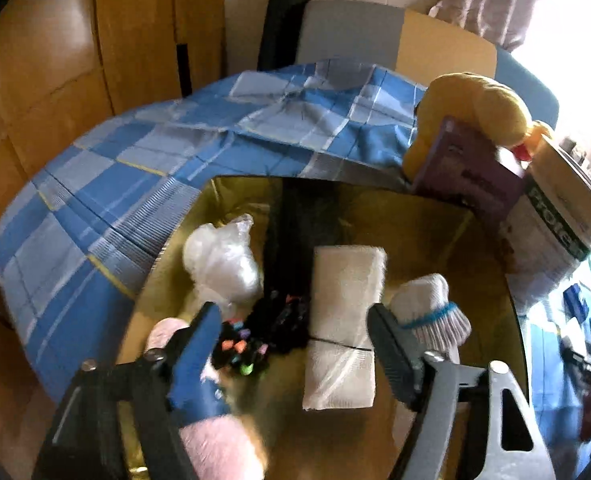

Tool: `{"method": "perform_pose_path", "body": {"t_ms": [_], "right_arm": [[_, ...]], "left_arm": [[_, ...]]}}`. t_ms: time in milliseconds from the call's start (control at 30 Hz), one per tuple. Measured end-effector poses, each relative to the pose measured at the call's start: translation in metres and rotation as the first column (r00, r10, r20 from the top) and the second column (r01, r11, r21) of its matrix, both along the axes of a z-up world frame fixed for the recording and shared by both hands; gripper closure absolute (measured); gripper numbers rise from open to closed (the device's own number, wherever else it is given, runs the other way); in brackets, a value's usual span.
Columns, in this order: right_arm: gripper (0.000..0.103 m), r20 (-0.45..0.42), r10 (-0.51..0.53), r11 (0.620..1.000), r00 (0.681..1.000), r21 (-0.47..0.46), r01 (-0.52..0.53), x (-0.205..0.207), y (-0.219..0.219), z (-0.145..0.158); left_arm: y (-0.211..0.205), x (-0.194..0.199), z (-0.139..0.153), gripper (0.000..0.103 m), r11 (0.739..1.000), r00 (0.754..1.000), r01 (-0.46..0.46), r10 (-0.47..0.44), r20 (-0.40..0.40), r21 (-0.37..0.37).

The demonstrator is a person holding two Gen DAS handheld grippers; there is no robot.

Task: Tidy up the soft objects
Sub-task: 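Lower the gauze roll into the gold tray and open the left tool, then carry the white foam block into the gold tray and open the right tool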

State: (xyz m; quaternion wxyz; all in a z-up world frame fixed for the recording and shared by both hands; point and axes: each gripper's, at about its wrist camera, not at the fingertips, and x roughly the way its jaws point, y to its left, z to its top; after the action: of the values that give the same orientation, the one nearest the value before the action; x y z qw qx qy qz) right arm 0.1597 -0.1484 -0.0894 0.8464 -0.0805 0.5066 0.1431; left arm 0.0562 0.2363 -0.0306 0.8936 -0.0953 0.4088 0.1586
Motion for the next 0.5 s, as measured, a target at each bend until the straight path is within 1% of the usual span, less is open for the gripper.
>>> {"method": "perform_pose_path", "body": {"t_ms": [33, 167, 267, 500], "right_arm": [[0.039, 0.000, -0.002, 1.000, 1.000, 0.000, 0.002, 0.000, 0.000, 0.000], [0.040, -0.002, -0.005, 1.000, 1.000, 0.003, 0.005, 0.000, -0.002, -0.001], [0.040, -0.006, -0.019, 1.000, 1.000, 0.011, 0.019, 0.000, -0.003, -0.001], [0.043, -0.052, -0.061, 0.998, 0.997, -0.014, 0.061, 0.006, 0.001, 0.003]], "left_arm": [[-0.002, -0.005, 0.003, 0.021, 1.000, 1.000, 0.001, -0.001, 0.008, 0.008], [-0.007, -0.020, 0.013, 0.020, 1.000, 0.999, 0.010, -0.010, 0.041, -0.002], [-0.013, -0.027, 0.020, 0.020, 0.999, 0.998, 0.033, -0.033, 0.053, 0.001], [-0.024, -0.044, 0.032, 0.020, 0.996, 0.993, 0.084, -0.084, 0.077, 0.012]]}}
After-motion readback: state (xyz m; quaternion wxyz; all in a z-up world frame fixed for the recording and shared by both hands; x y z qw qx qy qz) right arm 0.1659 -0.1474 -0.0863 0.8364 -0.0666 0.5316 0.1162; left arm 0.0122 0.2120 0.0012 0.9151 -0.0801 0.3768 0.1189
